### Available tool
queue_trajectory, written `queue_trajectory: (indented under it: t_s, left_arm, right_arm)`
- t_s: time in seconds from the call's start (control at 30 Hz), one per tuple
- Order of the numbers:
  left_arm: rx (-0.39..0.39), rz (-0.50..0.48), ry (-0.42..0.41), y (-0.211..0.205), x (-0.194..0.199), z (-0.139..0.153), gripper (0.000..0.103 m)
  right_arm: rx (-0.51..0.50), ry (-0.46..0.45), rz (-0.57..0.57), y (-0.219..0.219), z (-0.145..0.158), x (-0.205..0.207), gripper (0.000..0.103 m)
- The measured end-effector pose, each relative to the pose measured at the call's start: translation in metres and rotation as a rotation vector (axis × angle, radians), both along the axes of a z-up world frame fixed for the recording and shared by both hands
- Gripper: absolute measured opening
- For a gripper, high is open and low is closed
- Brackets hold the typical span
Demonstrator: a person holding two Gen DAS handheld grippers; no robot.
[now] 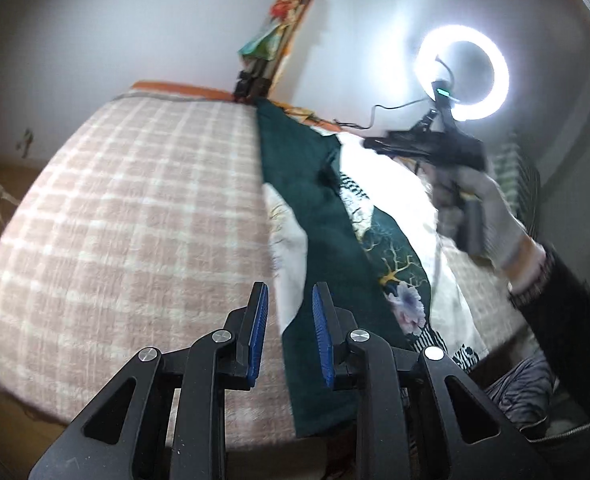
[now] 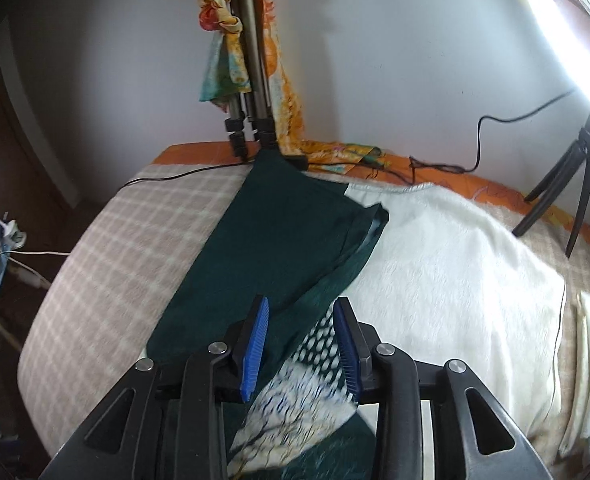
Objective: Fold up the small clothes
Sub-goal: 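Release the sleeve and move the right tool to the white side edge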
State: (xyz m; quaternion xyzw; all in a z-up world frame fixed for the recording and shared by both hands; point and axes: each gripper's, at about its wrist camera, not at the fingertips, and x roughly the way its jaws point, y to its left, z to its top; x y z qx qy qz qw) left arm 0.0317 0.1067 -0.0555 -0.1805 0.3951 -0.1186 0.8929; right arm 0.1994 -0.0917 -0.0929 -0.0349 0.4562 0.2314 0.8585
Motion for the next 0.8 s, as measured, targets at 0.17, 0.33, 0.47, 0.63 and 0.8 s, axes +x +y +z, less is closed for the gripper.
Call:
queue_trajectory:
  t_s: [0.17,0.33,0.47,0.63,0.8]
  left_arm:
    - [-0.005,-0.005,0.035,-0.003,0.000,-0.011,0.021]
    - [0.032,-0.047,0.003,-0.021,-0.001,-0.006,0.021]
    - [0.073,-0.101,-0.026,-0.049,-0.004,-0.005,0.021]
    - [0.114,-0.184,-0.038,-0.093,-0.010,-0.011,0.024]
    - [0.118,-0.266,-0.050,-0.139,-0.017,-0.016,0.041]
  right_arm:
    - [0.043,0.026,0.013,-0.026,-0.001,-0.036,0.041]
    - [0.057,0.012,-0.039,-0.078,0.000,-0.058,0.049]
    - [0.065,0.000,-0.110,-0.125,0.003,-0.060,0.053]
    - [0.107,0.007,-0.208,-0.184,-0.002,-0.061,0.054]
    - [0.118,0.009,-0.269,-0.231,-0.008,-0.054,0.054]
